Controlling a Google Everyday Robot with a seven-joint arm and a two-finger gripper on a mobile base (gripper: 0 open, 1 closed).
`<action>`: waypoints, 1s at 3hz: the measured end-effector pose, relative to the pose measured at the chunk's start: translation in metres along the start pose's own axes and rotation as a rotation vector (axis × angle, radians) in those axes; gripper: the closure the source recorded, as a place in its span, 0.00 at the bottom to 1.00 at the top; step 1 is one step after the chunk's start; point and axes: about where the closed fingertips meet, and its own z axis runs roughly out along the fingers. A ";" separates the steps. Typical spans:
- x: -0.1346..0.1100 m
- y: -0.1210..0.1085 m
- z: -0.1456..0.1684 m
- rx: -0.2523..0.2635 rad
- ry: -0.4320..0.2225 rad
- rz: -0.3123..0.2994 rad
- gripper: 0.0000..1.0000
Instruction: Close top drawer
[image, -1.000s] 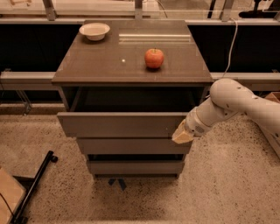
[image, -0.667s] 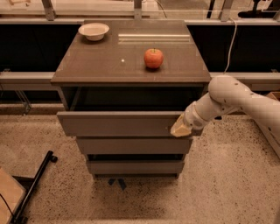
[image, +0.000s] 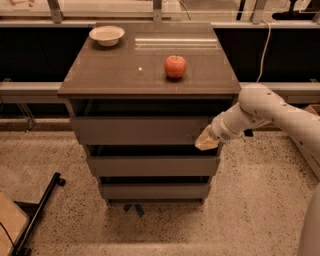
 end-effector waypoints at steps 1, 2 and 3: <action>0.000 0.001 0.003 -0.005 0.000 0.000 0.57; 0.000 0.002 0.005 -0.010 0.000 -0.001 0.34; -0.001 0.003 0.008 -0.014 0.000 -0.001 0.12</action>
Offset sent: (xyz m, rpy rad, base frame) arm -0.0004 0.0015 -0.0017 0.0007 0.0030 0.0024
